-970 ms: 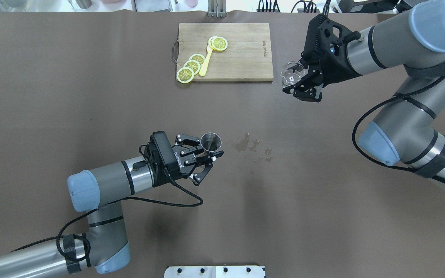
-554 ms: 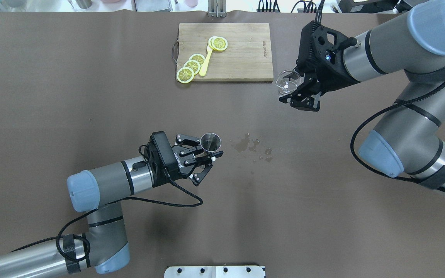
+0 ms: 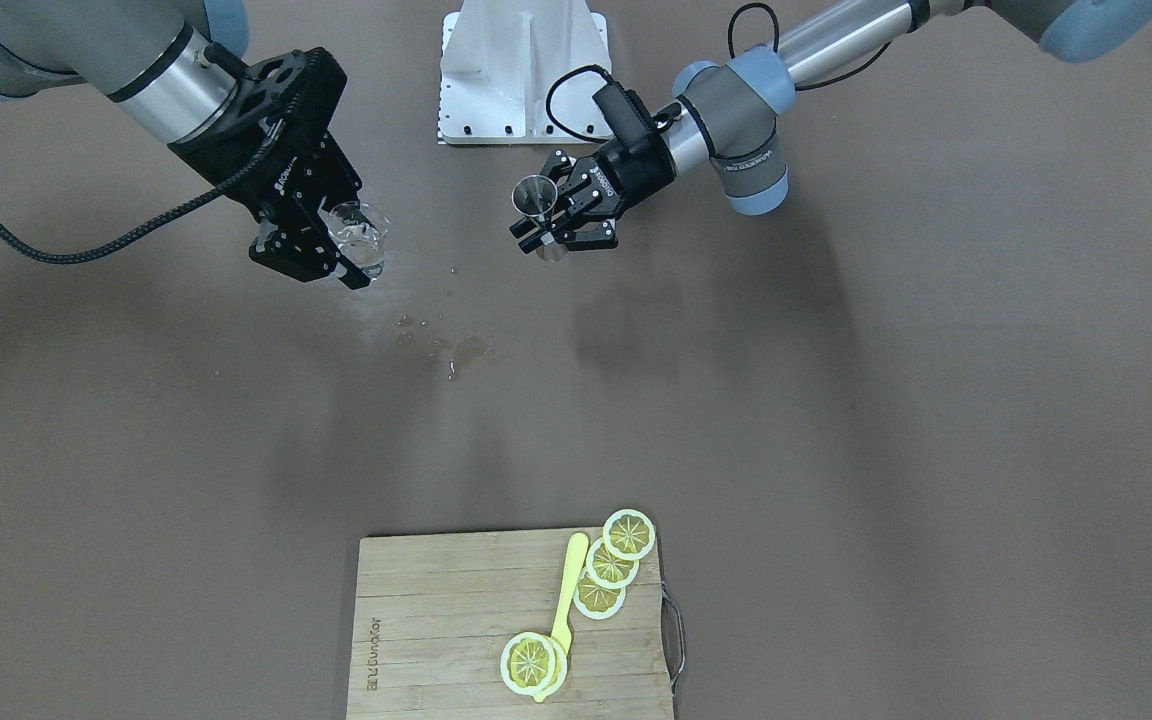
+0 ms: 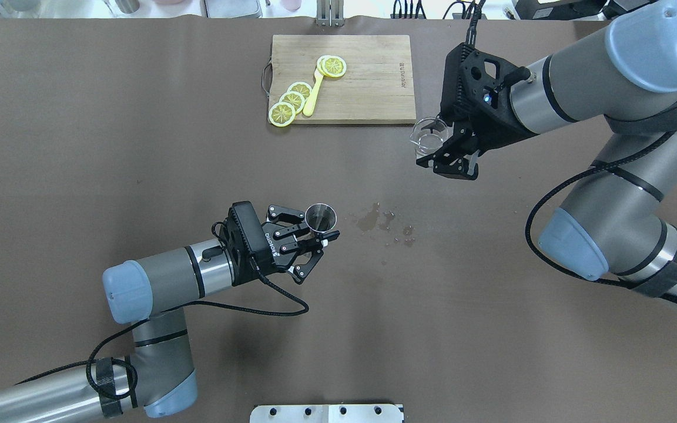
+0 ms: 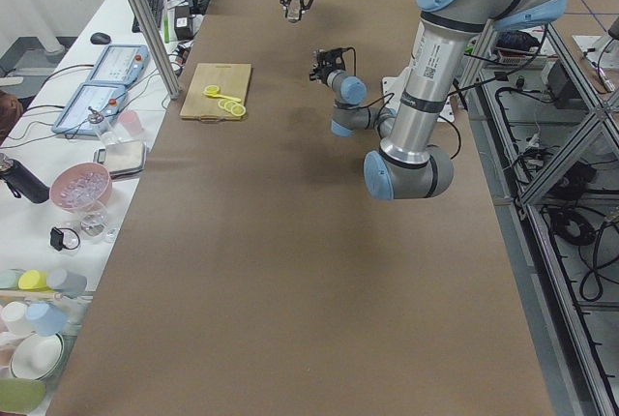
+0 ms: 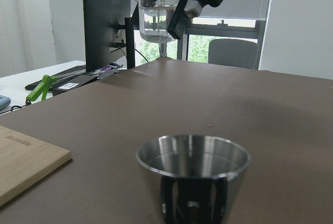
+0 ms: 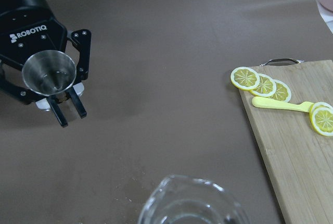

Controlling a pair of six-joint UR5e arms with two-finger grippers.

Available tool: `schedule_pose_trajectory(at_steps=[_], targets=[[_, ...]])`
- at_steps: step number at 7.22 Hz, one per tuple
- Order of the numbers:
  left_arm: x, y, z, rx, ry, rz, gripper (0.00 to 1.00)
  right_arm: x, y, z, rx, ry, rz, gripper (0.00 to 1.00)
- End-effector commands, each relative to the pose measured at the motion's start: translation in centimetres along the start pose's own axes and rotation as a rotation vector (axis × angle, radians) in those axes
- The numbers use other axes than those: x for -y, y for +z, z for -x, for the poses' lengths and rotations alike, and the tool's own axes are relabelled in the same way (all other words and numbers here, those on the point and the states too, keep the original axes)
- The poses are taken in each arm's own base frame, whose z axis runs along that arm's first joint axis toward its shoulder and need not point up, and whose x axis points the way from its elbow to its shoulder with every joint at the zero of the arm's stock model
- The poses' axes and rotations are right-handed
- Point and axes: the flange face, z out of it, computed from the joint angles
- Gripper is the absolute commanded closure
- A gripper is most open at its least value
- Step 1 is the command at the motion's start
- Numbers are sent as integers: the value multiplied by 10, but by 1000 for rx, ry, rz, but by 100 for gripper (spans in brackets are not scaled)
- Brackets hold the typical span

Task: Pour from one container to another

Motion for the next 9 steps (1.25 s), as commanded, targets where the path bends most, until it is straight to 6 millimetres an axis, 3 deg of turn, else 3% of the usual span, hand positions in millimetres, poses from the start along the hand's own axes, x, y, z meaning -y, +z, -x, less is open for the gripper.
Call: schedule_pose_trajectory(at_steps=[1, 3, 4, 9], targets=[[1, 0, -1, -2, 0, -2, 100, 0, 4, 0, 3, -34, 19, 100], [-1, 0, -1, -2, -1, 2, 100, 38, 17, 6, -16, -61, 75, 100], [0, 0, -1, -3, -1, 0, 100, 46, 18, 4, -23, -101, 116, 100], [0, 0, 2, 2, 1, 0, 100, 47, 22, 8, -3, -164, 144, 100]])
